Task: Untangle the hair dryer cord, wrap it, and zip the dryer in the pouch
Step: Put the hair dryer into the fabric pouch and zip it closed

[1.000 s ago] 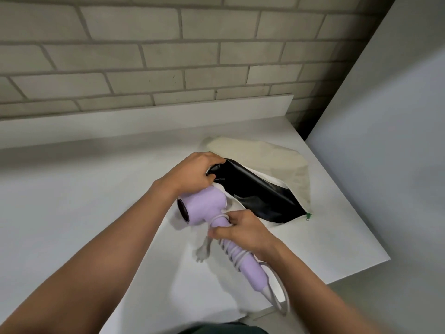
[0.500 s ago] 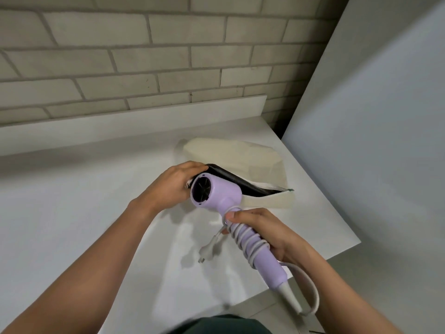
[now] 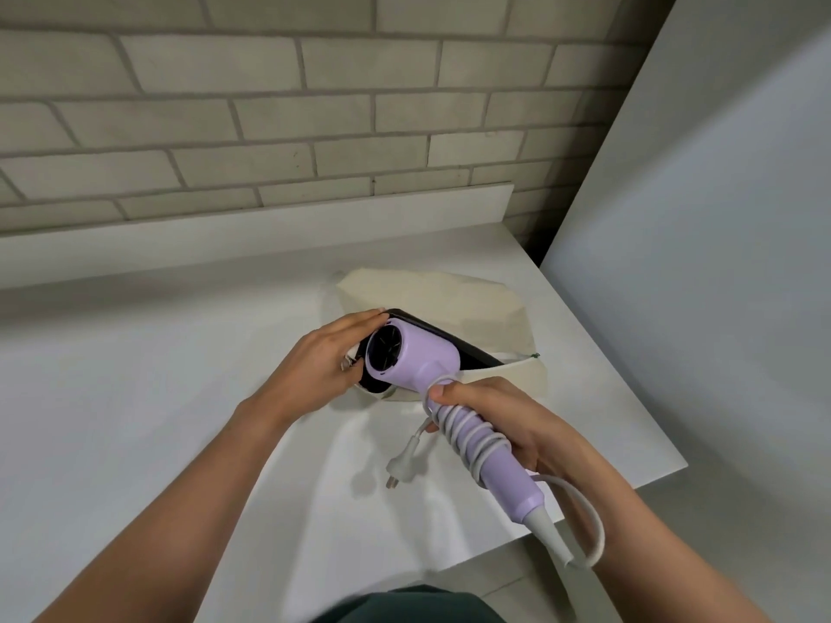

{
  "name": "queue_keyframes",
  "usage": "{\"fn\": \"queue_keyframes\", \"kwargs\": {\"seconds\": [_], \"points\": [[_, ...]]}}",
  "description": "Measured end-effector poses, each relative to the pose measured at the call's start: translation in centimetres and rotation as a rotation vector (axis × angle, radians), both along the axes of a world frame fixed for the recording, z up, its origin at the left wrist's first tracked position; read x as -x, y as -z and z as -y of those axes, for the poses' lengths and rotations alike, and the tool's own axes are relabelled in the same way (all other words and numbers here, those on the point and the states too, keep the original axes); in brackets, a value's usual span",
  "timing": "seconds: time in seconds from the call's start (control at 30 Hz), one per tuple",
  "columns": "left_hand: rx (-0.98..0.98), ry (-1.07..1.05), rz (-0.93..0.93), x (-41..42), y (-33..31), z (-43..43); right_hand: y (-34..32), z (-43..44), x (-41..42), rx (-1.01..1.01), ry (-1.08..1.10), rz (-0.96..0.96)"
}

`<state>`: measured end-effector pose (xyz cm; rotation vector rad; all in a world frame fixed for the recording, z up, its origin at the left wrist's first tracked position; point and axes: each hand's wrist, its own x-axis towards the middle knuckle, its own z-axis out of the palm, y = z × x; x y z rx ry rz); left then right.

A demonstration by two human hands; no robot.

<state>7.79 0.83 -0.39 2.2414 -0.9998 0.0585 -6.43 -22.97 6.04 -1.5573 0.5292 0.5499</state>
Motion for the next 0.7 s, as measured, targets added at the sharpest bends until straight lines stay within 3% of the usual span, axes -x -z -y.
{"fn": "queue_keyframes", "kwargs": {"seconds": [0.17, 0.33, 0.43, 0.7], "points": [[0.041, 0.002, 0.034, 1.2, -0.1, 0.1, 1.2, 0.1, -1.6, 0.011, 0.070, -0.062], [0.008, 0.008, 0.088, 2.1, 0.5, -0.3, 3.1, 1.7, -3.0, -0.103, 0.224, -0.109], [-0.064, -0.016, 0.089, 2.8, 1.9, -0.9, 4.2, 2.3, -3.3, -0.203, 0.359, -0.066], [-0.089, 0.016, 0.041, 5.5, 4.5, -1.4, 5.8, 2.5, -3.9, -0.174, 0.818, 0.123]]}}
